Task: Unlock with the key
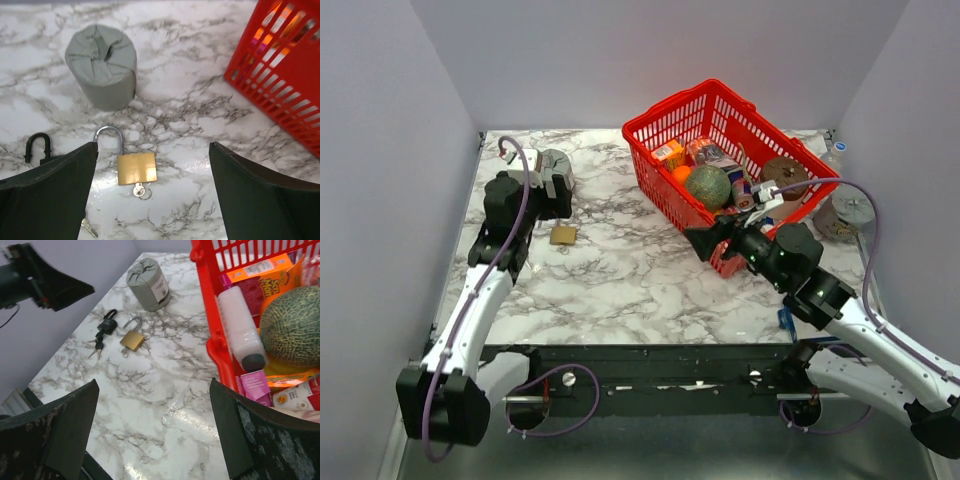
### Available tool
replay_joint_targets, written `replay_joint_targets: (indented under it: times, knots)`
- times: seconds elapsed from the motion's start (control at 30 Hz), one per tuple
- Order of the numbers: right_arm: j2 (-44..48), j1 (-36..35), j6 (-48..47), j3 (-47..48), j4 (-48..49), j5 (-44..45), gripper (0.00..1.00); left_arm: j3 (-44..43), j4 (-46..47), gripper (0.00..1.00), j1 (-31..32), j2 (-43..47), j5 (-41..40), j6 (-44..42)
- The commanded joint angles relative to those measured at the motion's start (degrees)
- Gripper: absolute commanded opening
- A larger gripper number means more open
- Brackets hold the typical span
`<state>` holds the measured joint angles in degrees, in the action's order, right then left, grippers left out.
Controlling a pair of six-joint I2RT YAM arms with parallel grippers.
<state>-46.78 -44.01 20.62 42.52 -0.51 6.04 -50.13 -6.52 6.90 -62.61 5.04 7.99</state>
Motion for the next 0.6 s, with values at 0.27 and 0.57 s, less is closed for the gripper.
replay_joint_targets:
  times: [0.27, 0.57]
  knots:
    - [4.9, 1.5, -6.4, 5.1, -5.2, 11.8, 1.0, 6.9, 12.9, 0.99, 2.4, 16.4, 3.0, 2.9]
    - [8.9, 1.5, -7.6, 3.3, -5.7, 15.4, 1.0, 6.4, 11.9, 0.99, 4.2, 18.8, 2.2, 2.9]
